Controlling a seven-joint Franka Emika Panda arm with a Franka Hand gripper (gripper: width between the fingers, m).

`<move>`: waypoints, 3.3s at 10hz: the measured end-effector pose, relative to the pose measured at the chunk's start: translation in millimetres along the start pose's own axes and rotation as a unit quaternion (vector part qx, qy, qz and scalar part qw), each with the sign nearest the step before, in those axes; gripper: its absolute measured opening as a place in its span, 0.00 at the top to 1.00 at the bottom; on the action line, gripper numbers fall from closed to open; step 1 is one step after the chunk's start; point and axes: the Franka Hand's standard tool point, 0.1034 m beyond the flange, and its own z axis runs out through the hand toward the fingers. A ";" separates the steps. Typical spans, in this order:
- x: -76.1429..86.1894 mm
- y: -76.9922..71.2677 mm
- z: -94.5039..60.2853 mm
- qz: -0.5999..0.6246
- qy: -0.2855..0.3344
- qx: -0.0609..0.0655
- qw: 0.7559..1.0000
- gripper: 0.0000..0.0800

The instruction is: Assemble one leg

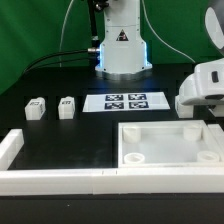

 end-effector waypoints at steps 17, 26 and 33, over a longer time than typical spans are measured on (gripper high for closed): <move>-39.9 31.0 -85.8 -0.014 0.274 0.016 0.962 0.63; -26.7 40.3 -125.2 -0.068 0.492 0.022 0.868 0.63; 27.6 94.9 -178.9 -0.139 0.502 -0.027 0.853 0.63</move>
Offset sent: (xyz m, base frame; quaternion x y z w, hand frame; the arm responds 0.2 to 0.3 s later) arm -0.0055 -0.0047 0.0157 -0.0011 -0.0138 -0.0052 0.9999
